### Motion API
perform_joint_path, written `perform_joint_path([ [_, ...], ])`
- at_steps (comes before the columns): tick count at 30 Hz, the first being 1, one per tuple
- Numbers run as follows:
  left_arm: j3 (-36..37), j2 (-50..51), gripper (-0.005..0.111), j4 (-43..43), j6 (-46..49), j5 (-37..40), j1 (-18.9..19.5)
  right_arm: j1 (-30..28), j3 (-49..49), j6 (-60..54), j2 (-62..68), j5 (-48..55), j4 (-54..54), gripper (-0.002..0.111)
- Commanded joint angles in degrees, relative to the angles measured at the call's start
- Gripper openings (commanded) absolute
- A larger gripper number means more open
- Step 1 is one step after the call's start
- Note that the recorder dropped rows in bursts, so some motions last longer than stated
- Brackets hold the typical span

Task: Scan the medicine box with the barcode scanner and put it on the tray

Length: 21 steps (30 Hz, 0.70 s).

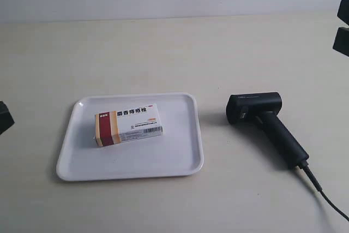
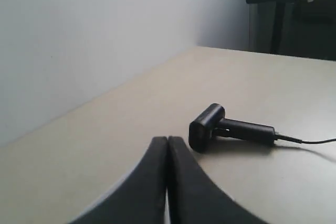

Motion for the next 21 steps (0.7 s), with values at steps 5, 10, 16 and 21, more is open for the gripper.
perform_joint_path([
  [5, 3.36, -8.87, 0.002, -5.34, 1.93, 27.52, -0.18, 0.07, 0.2, 0.35, -0.31, -0.18, 0.25, 0.0],
  [10, 8.33, -18.52, 0.002, -12.21, 1.89, 44.63, 1.4, 0.07, 0.2, 0.35, -0.31, -0.18, 0.25, 0.0],
  [16, 10.38, -20.77, 0.002, -11.08, 1.89, 45.12, 6.95, 0.07, 0.2, 0.35, -0.31, -0.18, 0.25, 0.0],
  [21, 10.38, -20.77, 0.002, -11.22, 1.89, 42.73, 7.91, 0.07, 0.2, 0.35, -0.31, -0.18, 0.25, 0.0],
])
